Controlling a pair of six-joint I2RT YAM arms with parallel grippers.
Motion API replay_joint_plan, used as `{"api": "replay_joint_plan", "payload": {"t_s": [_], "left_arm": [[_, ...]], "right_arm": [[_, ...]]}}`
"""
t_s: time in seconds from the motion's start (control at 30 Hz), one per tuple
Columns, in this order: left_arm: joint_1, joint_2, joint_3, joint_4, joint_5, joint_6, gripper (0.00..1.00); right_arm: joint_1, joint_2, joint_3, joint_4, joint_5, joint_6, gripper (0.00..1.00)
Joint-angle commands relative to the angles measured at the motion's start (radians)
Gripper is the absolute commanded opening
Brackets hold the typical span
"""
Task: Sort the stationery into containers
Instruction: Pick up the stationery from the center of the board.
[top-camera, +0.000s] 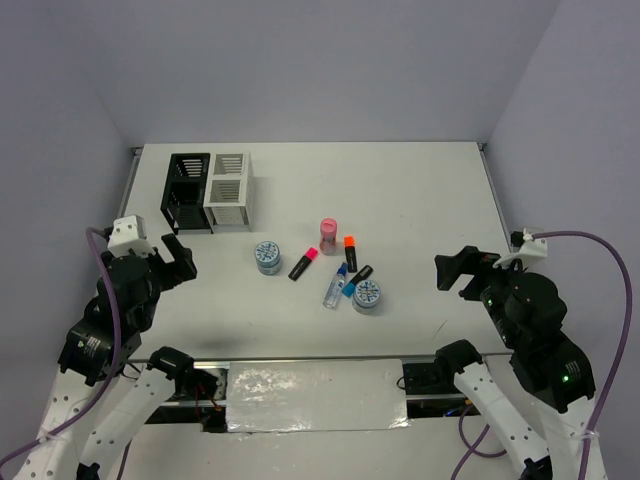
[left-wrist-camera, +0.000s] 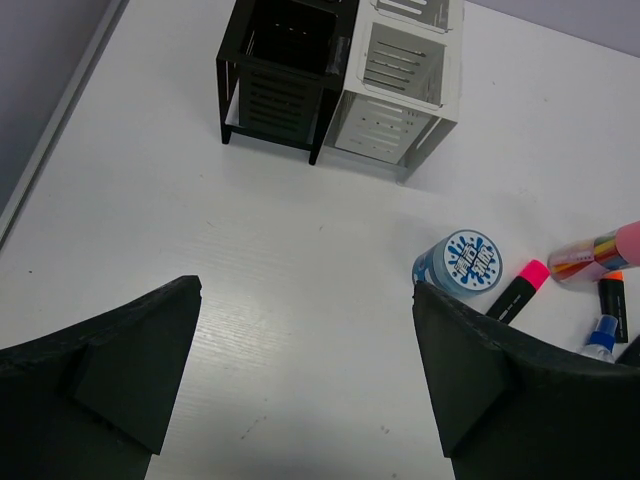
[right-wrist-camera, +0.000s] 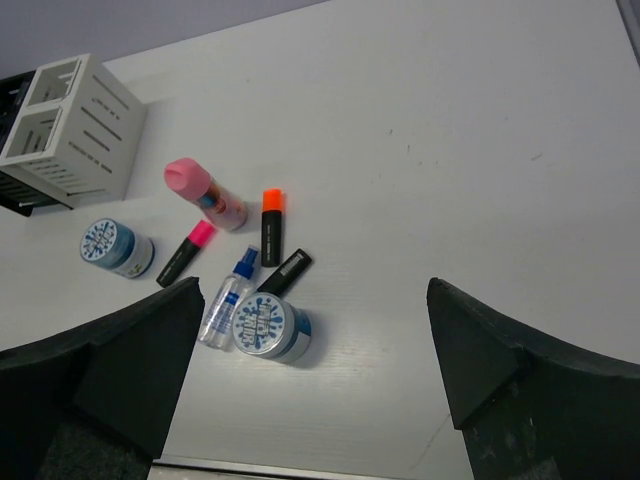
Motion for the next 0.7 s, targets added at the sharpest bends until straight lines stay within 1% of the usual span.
{"api": "replay_joint_plan", "payload": {"t_s": [0.0, 0.1, 0.2, 0.27, 0.3, 0.33, 0.4, 0.43, 0.47, 0.5, 0.53, 0.57, 0.63, 0.67], "left_arm": [[0.005, 0.008, -0.007, 0.057, 0.014, 0.02, 0.99], [0.005, 0.014, -0.009, 0.063, 0.034, 0.033, 0.99], [0.005, 0.017, -0.006, 0.086, 0.094, 0.064, 0.99], [0.005, 0.049, 0.014, 0.118, 0.171, 0.096, 0.99], [0.005, 0.066, 0.024, 0.13, 0.207, 0.087, 0.99], [0.005, 0.089, 0.031, 0.177, 0.288, 0.07, 0.99], [0.005, 0.188, 0.044, 0.265, 0.429, 0.015, 0.99], [-0.004, 0.287, 0.044, 0.365, 0.546, -0.014, 0.99], [-0.021, 0.343, 0.041, 0.427, 0.576, -0.043, 0.99], [-0.101, 0.395, 0.04, 0.484, 0.568, -0.074, 0.99], [-0.157, 0.449, 0.048, 0.529, 0.53, -0.074, 0.99], [-0.204, 0.559, 0.085, 0.587, 0.44, -0.054, 0.99], [-0.292, 0.659, 0.122, 0.654, 0.436, -0.03, 0.99], [-0.306, 0.742, 0.146, 0.717, 0.454, -0.008, 0.99]], "right_arm": [[-0.006, -0.02, 0.016, 0.023, 0.028, 0.004, 1.0], [-0.004, -0.016, 0.015, 0.026, 0.007, 0.003, 1.0], [-0.004, 0.0, 0.015, 0.016, -0.005, 0.004, 1.0], [-0.004, 0.001, 0.001, 0.029, -0.06, -0.003, 1.0], [-0.006, -0.003, -0.007, 0.036, -0.082, -0.006, 1.0], [-0.004, -0.012, -0.014, 0.052, -0.103, -0.011, 1.0], [-0.004, -0.022, -0.042, 0.068, -0.14, -0.011, 1.0], [-0.004, -0.025, -0.053, 0.08, -0.139, -0.005, 1.0], [-0.006, -0.022, -0.065, 0.085, -0.133, 0.0, 1.0], [-0.004, -0.017, -0.08, 0.086, -0.13, 0.009, 1.0], [-0.007, -0.006, -0.083, 0.086, -0.137, 0.01, 1.0], [-0.006, 0.015, -0.085, 0.082, -0.148, 0.009, 1.0], [-0.006, 0.034, -0.085, 0.076, -0.188, 0.003, 1.0], [-0.006, 0.043, -0.083, 0.069, -0.196, 0.0, 1.0]]}}
